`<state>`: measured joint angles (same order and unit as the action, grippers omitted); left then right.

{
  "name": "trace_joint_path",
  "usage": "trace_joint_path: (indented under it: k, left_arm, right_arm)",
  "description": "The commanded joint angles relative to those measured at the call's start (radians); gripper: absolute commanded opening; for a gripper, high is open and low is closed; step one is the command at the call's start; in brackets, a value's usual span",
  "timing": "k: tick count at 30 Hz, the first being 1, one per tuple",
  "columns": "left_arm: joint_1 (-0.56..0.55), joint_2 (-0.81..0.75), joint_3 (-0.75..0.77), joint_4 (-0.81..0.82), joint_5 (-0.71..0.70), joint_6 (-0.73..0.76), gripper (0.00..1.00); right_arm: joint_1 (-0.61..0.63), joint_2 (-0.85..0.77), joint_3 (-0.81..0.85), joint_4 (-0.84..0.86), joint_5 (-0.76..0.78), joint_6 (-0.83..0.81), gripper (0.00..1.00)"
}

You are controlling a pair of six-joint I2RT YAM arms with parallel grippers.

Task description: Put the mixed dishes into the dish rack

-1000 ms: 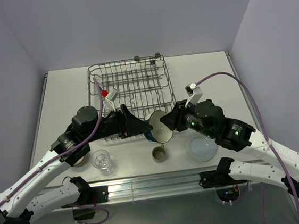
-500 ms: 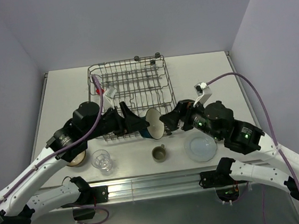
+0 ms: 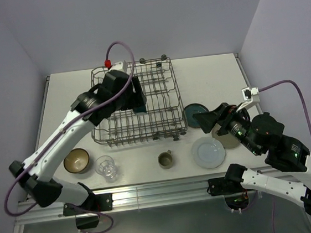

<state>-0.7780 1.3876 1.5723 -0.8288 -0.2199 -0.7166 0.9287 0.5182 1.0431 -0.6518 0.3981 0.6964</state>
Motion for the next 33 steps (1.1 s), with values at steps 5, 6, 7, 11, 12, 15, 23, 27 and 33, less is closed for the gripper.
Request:
trace_joint_path:
  k: [5, 6, 7, 11, 12, 15, 23, 27, 33]
  left_arm:
    - [0.120, 0.209, 0.212, -0.021, -0.303, 0.219, 0.00]
    - [0.146, 0.256, 0.242, -0.017, -0.323, 0.232, 0.00]
    - [0.155, 0.280, 0.259, -0.016, -0.344, 0.247, 0.00]
    - [0.201, 0.379, 0.313, 0.028, -0.435, 0.330, 0.00]
    - [0.209, 0.427, 0.343, 0.033, -0.456, 0.342, 0.00]
    - [0.218, 0.505, 0.365, 0.103, -0.507, 0.403, 0.00]
    - [0.240, 0.654, 0.382, 0.302, -0.641, 0.535, 0.00]
    - [0.255, 0.737, 0.423, 0.333, -0.667, 0.591, 0.00]
    - [0.270, 0.844, 0.531, 0.338, -0.681, 0.683, 0.00]
  right_arm:
    - [-0.007, -0.026, -0.034, -0.069, 0.056, -0.014, 1.00]
    - [-0.007, -0.035, -0.046, -0.071, 0.058, -0.014, 1.00]
    - [-0.007, -0.040, -0.052, -0.078, 0.064, -0.012, 1.00]
    - [-0.007, -0.072, -0.083, -0.085, 0.064, 0.000, 1.00]
    - [-0.007, -0.082, -0.092, -0.085, 0.061, 0.002, 1.00]
    - [-0.007, -0.098, -0.104, -0.089, 0.056, 0.006, 1.00]
    - [-0.007, -0.116, -0.144, -0.092, 0.053, 0.003, 1.00]
    - [-0.005, -0.116, -0.158, -0.091, 0.053, 0.000, 1.00]
    - [-0.007, -0.115, -0.166, -0.085, 0.051, 0.002, 1.00]
